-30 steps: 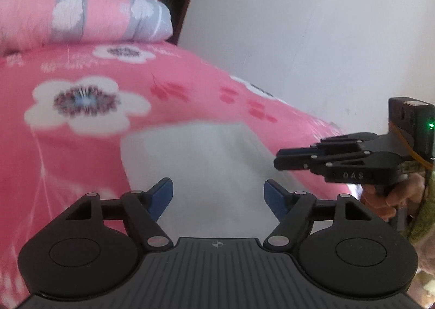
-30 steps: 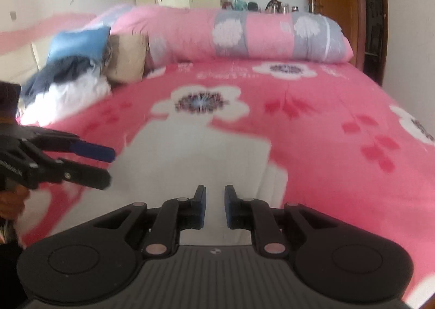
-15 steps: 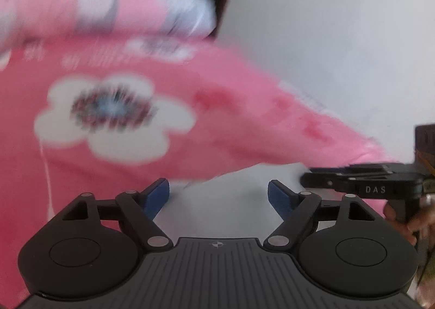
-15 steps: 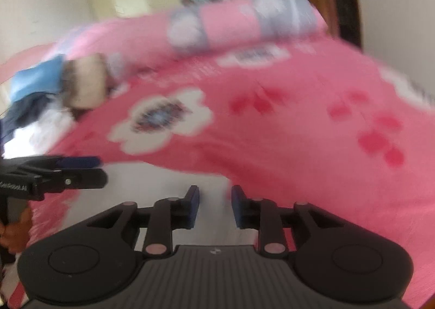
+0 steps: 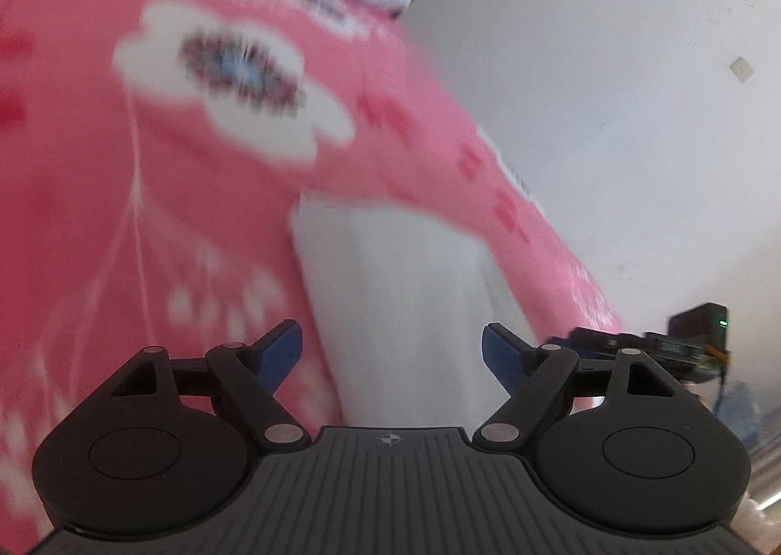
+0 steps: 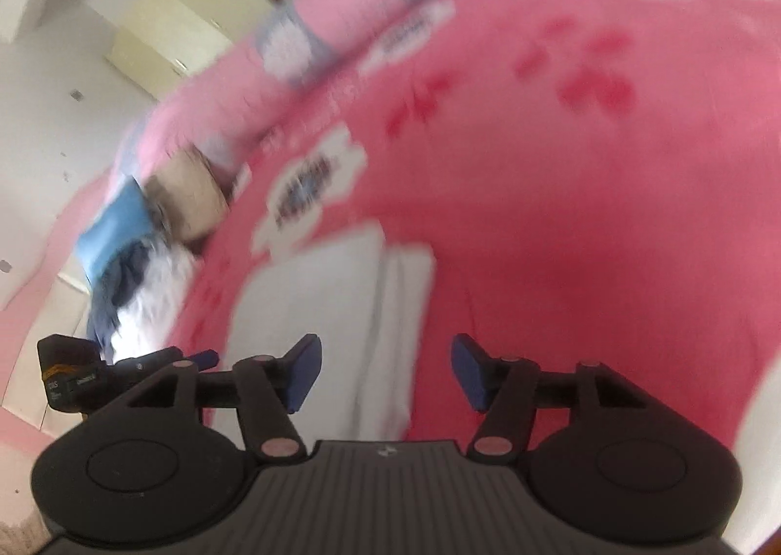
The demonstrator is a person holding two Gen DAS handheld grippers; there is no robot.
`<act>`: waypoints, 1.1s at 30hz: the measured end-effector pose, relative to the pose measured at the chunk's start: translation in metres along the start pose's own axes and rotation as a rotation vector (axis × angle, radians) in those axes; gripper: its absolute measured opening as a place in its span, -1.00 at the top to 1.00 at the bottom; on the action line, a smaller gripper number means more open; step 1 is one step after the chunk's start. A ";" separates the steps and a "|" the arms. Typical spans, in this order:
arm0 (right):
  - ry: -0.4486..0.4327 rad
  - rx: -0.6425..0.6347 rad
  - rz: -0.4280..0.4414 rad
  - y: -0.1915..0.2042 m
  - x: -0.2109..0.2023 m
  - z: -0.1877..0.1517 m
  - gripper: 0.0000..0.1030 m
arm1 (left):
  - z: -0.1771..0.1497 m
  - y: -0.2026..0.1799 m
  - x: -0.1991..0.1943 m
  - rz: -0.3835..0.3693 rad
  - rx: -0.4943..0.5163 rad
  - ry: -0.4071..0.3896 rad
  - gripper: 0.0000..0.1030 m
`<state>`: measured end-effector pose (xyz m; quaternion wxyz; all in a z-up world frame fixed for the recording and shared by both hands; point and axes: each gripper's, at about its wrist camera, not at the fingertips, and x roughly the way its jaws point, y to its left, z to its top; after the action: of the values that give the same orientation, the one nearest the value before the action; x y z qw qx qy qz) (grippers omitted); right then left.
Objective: Fold clothes
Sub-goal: 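Lower both grippers to the narrow end of the folded white shirt, then close the left gripper on the shirt end while the right gripper pinches beside it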
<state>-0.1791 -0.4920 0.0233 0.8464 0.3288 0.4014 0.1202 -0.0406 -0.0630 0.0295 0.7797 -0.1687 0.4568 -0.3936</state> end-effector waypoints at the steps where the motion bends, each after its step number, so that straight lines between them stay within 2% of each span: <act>1: 0.031 -0.004 -0.005 -0.001 0.005 -0.004 -0.20 | -0.006 0.002 0.001 -0.010 -0.013 0.024 -0.59; 2: 0.059 -0.009 -0.008 -0.002 0.009 -0.007 -0.20 | -0.010 0.003 0.002 -0.014 -0.006 0.028 -0.58; 5: 0.069 -0.033 0.015 0.001 0.015 -0.009 -0.22 | -0.015 0.005 0.006 -0.034 0.010 0.024 -0.58; 9: 0.114 0.015 0.103 -0.005 0.032 0.001 -0.22 | -0.008 0.015 0.019 -0.098 -0.042 0.028 -0.57; 17: 0.156 0.049 0.229 -0.011 0.066 0.020 -0.19 | 0.007 0.022 0.047 -0.200 0.002 0.020 -0.52; 20: 0.168 0.030 0.253 -0.005 0.082 0.028 -0.09 | 0.014 0.020 0.055 -0.216 0.002 0.018 -0.51; 23: 0.177 0.014 0.260 0.001 0.098 0.034 0.15 | 0.018 0.021 0.062 -0.254 -0.020 0.000 -0.47; 24: 0.179 0.009 0.256 0.003 0.104 0.035 0.30 | 0.019 0.022 0.064 -0.252 -0.025 -0.003 -0.42; 25: 0.178 0.007 0.249 0.004 0.108 0.036 0.50 | 0.020 0.022 0.065 -0.245 -0.030 -0.005 -0.27; 26: 0.176 0.003 0.240 0.006 0.110 0.036 0.58 | 0.020 0.022 0.066 -0.238 -0.036 -0.007 -0.02; 29: 0.150 -0.028 0.224 0.012 0.107 0.033 0.77 | 0.021 0.024 0.070 -0.207 -0.067 -0.009 0.49; 33: 0.095 -0.077 0.194 0.026 0.090 0.030 0.85 | 0.020 0.012 0.063 -0.177 -0.048 -0.037 0.71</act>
<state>-0.0965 -0.4442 0.0006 0.8227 0.3271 0.4025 0.2325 -0.0013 -0.1055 -0.0040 0.7458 -0.2341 0.4349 -0.4470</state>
